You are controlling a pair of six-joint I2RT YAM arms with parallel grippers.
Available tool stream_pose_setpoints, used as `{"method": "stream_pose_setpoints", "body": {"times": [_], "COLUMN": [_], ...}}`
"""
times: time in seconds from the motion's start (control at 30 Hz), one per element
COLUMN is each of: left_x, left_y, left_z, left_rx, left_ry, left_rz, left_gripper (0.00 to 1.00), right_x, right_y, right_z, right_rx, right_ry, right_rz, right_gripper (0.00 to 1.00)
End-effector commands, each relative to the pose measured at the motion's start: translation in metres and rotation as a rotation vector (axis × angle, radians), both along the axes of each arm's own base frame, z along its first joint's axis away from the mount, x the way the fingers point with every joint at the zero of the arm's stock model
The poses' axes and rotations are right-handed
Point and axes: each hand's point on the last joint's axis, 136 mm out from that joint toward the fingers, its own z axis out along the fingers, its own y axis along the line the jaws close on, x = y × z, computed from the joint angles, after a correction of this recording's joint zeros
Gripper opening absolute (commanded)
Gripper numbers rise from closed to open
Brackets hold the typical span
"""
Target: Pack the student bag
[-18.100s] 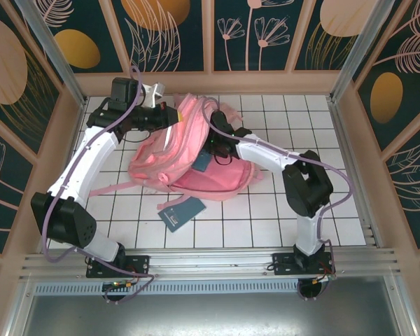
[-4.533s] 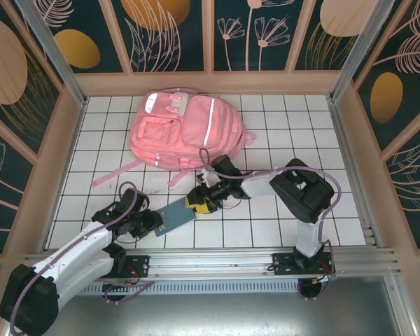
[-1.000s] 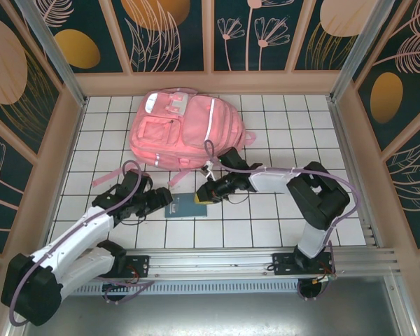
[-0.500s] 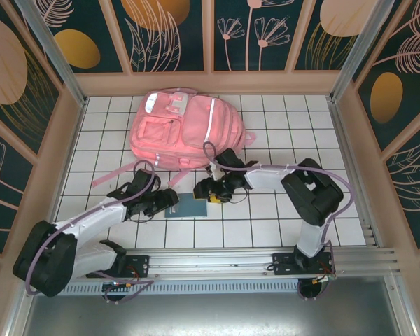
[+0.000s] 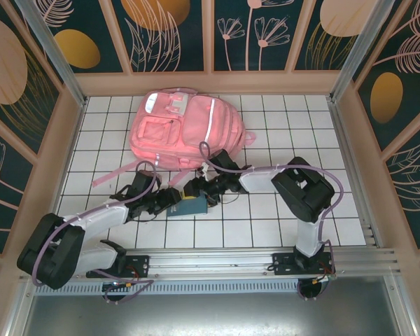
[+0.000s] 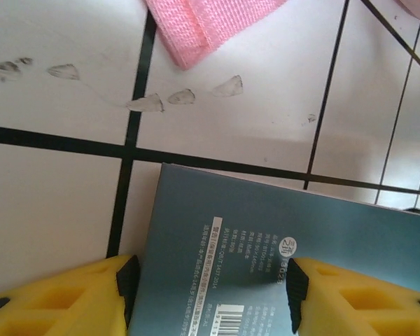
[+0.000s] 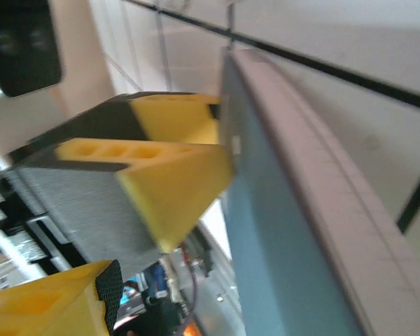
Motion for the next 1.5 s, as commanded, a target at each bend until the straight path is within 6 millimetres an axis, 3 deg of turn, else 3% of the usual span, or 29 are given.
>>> {"method": "stream_pose_setpoints", "body": {"times": [0.0,0.27,0.43,0.57,0.67,0.77,0.87,0.97,1.0,1.03,1.1,1.23,1.37,1.47], "left_x": [-0.006,-0.005,-0.004,0.013,0.036,0.063,0.099,0.134,0.149,0.16,0.181,0.217,0.233,0.241], "left_y": [-0.011,-0.003,0.005,0.014,0.013,0.013,0.009,-0.01,-0.017,-0.025,-0.038,-0.069,-0.103,-0.126], "left_z": [0.011,0.019,0.021,0.054,0.096,0.125,0.155,0.177,0.197,0.2,0.207,0.191,0.161,0.153], "left_rx": [-0.062,-0.038,0.005,0.082,0.143,0.247,0.317,0.406,0.45,0.518,0.62,0.797,0.835,0.797], "left_ry": [-0.009,-0.027,-0.029,-0.132,-0.234,-0.271,-0.329,-0.362,-0.412,-0.431,-0.449,-0.412,-0.379,-0.392], "left_rz": [-0.036,0.005,0.031,0.034,0.009,-0.013,0.015,-0.017,-0.014,-0.011,0.011,0.016,-0.016,-0.032], "left_gripper": [0.59,0.63,0.66,0.68,0.68,0.7,0.74,0.77,0.78,0.79,0.8,0.81,0.81,0.81], "right_x": [-0.005,0.01,0.019,0.029,0.035,0.044,0.056,0.067,0.078,0.082,0.089,0.095,0.094,0.095], "right_y": [0.014,-0.016,-0.027,-0.044,-0.062,-0.09,-0.128,-0.172,-0.195,-0.212,-0.239,-0.274,-0.285,-0.29], "right_z": [0.06,0.002,-0.009,-0.012,-0.001,0.018,0.042,0.07,0.08,0.089,0.104,0.121,0.114,0.106], "right_rx": [0.16,-0.104,-0.129,-0.176,-0.184,-0.24,-0.318,-0.403,-0.449,-0.482,-0.531,-0.543,-0.54,-0.554], "right_ry": [-0.065,-0.114,-0.113,-0.139,-0.167,-0.254,-0.35,-0.456,-0.493,-0.535,-0.594,-0.632,-0.63,-0.627], "right_rz": [0.042,-0.043,-0.089,-0.134,-0.187,-0.265,-0.369,-0.494,-0.57,-0.622,-0.712,-0.827,-0.846,-0.842], "right_gripper": [0.7,0.42,0.22,0.0,0.0,0.0,0.0,0.0,0.0,0.0,0.0,0.0,0.0,0.0]}}
